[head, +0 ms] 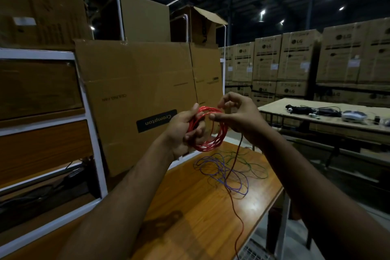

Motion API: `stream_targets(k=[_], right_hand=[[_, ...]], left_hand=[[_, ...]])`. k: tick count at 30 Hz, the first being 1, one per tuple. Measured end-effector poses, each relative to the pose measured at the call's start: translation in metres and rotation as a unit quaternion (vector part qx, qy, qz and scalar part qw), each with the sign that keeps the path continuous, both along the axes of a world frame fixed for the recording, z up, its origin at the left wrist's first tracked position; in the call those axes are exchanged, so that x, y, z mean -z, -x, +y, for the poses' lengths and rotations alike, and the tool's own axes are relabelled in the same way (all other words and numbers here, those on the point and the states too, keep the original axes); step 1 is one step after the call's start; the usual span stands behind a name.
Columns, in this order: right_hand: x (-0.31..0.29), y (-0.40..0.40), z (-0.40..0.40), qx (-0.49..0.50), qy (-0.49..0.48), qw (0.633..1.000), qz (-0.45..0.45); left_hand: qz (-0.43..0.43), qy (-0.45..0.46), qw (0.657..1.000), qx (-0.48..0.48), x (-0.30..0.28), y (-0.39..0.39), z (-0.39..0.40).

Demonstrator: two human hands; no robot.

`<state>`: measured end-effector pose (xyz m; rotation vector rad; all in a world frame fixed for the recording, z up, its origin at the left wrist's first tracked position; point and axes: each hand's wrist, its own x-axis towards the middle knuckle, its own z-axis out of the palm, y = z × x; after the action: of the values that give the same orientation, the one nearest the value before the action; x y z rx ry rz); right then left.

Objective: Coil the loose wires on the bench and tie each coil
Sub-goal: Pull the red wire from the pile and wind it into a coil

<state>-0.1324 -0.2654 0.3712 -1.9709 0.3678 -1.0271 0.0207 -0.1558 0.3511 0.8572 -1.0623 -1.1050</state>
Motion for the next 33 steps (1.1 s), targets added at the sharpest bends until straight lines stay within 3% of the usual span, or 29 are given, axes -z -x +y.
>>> stream_targets(k=[3, 14, 18, 21, 26, 30, 33], right_hand=[[0.001, 0.003, -0.006, -0.028, -0.058, 0.997, 0.05], [0.012, -0.015, -0.01, -0.043, -0.022, 0.993, 0.105], [0.015, -0.017, -0.005, -0.041, -0.087, 0.986, 0.135], [0.024, -0.015, -0.006, -0.124, -0.158, 0.968, 0.153], [0.079, -0.005, -0.025, -0.256, -0.246, 0.929, 0.106], [0.164, 0.009, -0.025, -0.186, -0.167, 0.945, 0.21], [0.203, 0.009, -0.012, -0.119, -0.227, 0.941, 0.219]], left_hand=[[0.028, -0.037, 0.999, 0.027, 0.001, -0.005, -0.001], [-0.043, -0.123, 0.991, 0.006, 0.012, -0.014, -0.001], [-0.027, -0.113, 0.993, 0.038, 0.013, -0.02, 0.001], [0.032, -0.07, 0.992, 0.098, 0.016, -0.027, 0.001], [0.119, -0.008, 0.99, 0.07, 0.011, -0.031, 0.001], [0.156, 0.034, 0.987, 0.015, -0.002, -0.037, 0.001], [0.163, 0.046, 0.985, -0.021, -0.008, -0.038, 0.0]])
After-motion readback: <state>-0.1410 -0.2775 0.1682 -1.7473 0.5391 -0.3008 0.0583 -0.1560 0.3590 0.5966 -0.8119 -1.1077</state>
